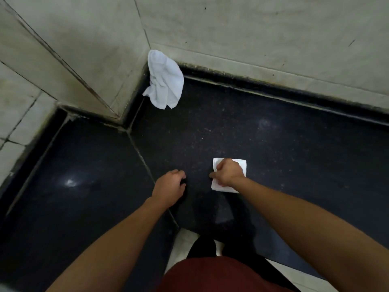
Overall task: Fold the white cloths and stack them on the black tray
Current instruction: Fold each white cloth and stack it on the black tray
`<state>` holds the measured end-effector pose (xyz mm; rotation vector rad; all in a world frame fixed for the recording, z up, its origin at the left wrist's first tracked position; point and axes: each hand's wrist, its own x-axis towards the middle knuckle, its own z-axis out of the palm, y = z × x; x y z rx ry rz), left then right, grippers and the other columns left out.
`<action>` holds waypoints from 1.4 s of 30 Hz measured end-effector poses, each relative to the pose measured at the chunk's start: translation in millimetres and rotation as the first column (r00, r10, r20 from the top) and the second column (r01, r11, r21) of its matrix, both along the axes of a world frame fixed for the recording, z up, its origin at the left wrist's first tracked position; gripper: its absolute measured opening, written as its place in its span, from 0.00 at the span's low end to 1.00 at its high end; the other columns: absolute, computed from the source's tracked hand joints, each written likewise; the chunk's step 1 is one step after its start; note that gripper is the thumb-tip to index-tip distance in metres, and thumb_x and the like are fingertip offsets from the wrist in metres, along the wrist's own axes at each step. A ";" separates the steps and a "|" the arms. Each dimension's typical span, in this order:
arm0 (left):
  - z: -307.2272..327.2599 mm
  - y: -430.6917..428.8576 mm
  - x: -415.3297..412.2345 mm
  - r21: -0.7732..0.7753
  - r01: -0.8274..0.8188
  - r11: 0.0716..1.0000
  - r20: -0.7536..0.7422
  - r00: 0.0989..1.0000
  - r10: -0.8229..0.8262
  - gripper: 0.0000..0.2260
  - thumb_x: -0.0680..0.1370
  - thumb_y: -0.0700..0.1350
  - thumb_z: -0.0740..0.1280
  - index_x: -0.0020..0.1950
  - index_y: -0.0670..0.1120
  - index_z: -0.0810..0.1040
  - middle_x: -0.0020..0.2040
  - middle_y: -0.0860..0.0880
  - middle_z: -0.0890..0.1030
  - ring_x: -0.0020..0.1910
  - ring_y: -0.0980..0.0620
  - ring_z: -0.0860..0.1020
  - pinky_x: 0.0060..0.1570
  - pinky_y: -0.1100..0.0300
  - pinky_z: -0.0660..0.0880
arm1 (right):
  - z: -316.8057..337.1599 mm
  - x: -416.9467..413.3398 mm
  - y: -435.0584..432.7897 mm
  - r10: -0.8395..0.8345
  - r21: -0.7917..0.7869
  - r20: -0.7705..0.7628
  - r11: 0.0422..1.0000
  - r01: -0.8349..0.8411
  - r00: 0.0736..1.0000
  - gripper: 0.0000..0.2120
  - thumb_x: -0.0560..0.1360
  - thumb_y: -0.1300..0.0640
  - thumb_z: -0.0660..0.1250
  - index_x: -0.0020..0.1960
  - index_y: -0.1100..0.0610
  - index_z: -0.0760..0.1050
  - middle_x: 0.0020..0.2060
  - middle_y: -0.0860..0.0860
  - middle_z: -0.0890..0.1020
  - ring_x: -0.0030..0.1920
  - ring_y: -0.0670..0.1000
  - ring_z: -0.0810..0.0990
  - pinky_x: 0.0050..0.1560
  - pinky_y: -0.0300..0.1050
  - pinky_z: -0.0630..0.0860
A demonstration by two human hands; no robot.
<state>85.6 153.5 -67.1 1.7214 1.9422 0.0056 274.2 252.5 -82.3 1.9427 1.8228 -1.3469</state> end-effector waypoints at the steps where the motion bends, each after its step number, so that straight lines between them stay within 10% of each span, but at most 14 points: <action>1: 0.5 1.1 1.0 0.004 0.003 1.000 0.001 1.000 -0.003 0.11 0.77 0.45 0.66 0.59 0.45 0.76 0.55 0.48 0.77 0.54 0.48 0.76 0.50 0.54 0.75 | 1.9 0.9 0.0 0.006 -0.018 -0.023 1.000 -0.007 1.000 0.14 0.67 0.48 0.74 0.32 0.55 0.73 0.33 0.54 0.83 0.37 0.54 0.84 0.45 0.47 0.81; 11: 0.5 42.3 70.8 0.103 0.384 0.918 -0.089 0.922 -0.376 0.18 0.79 0.46 0.62 0.69 0.45 0.70 0.76 0.45 0.59 0.74 0.47 0.58 0.69 0.53 0.62 | 20.6 83.9 -34.6 0.404 0.232 0.154 0.872 -0.431 0.902 0.08 0.76 0.51 0.63 0.52 0.50 0.78 0.51 0.49 0.81 0.49 0.53 0.80 0.49 0.49 0.77; 20: -12.9 43.6 72.9 -0.001 0.443 0.896 -0.122 0.890 -0.440 0.18 0.80 0.46 0.62 0.70 0.44 0.68 0.79 0.45 0.49 0.78 0.48 0.47 0.71 0.52 0.58 | 11.0 111.5 -30.8 0.259 0.258 0.165 0.920 -0.295 0.952 0.09 0.76 0.52 0.63 0.51 0.51 0.80 0.51 0.48 0.82 0.49 0.53 0.80 0.48 0.47 0.76; 25: -11.4 46.8 77.6 -0.002 0.462 0.887 -0.116 0.881 -0.459 0.18 0.80 0.46 0.61 0.69 0.45 0.68 0.79 0.45 0.50 0.78 0.47 0.47 0.71 0.52 0.60 | 14.0 80.7 -5.6 -0.120 0.273 -0.223 0.945 0.180 0.967 0.06 0.76 0.61 0.66 0.51 0.58 0.79 0.42 0.53 0.83 0.40 0.51 0.81 0.43 0.45 0.77; 29: -10.9 49.2 78.4 -0.009 0.474 0.880 -0.118 0.874 -0.472 0.18 0.80 0.46 0.61 0.70 0.45 0.68 0.79 0.45 0.50 0.78 0.47 0.47 0.71 0.51 0.58 | 7.3 67.5 16.2 -0.727 -0.300 -0.407 0.678 0.671 0.553 0.07 0.76 0.67 0.67 0.53 0.61 0.76 0.43 0.60 0.82 0.37 0.52 0.82 0.38 0.42 0.80; 32: -13.1 47.9 75.4 -0.005 0.468 0.884 -0.110 0.878 -0.465 0.18 0.80 0.46 0.62 0.69 0.45 0.68 0.79 0.45 0.49 0.78 0.48 0.46 0.71 0.51 0.59 | -5.6 77.8 25.0 -0.778 -0.320 -0.368 0.620 0.716 0.509 0.10 0.75 0.67 0.68 0.56 0.63 0.76 0.42 0.59 0.83 0.41 0.54 0.84 0.43 0.45 0.81; 38: -13.9 39.8 66.9 0.092 0.361 0.928 -0.030 0.932 -0.360 0.18 0.78 0.44 0.63 0.68 0.44 0.71 0.77 0.44 0.58 0.74 0.44 0.59 0.67 0.50 0.63 | -1.4 87.9 32.8 -0.282 0.231 -0.104 0.926 0.299 0.954 0.10 0.75 0.59 0.68 0.56 0.57 0.80 0.48 0.53 0.84 0.50 0.53 0.82 0.55 0.46 0.77; 42: -12.3 34.5 52.3 0.135 0.251 0.958 -0.023 0.968 -0.250 0.18 0.79 0.45 0.63 0.68 0.45 0.71 0.73 0.46 0.64 0.70 0.46 0.65 0.67 0.53 0.64 | 14.9 60.1 40.4 0.210 0.341 0.096 0.911 -0.230 0.973 0.15 0.76 0.51 0.67 0.62 0.52 0.76 0.58 0.52 0.77 0.59 0.54 0.76 0.57 0.49 0.75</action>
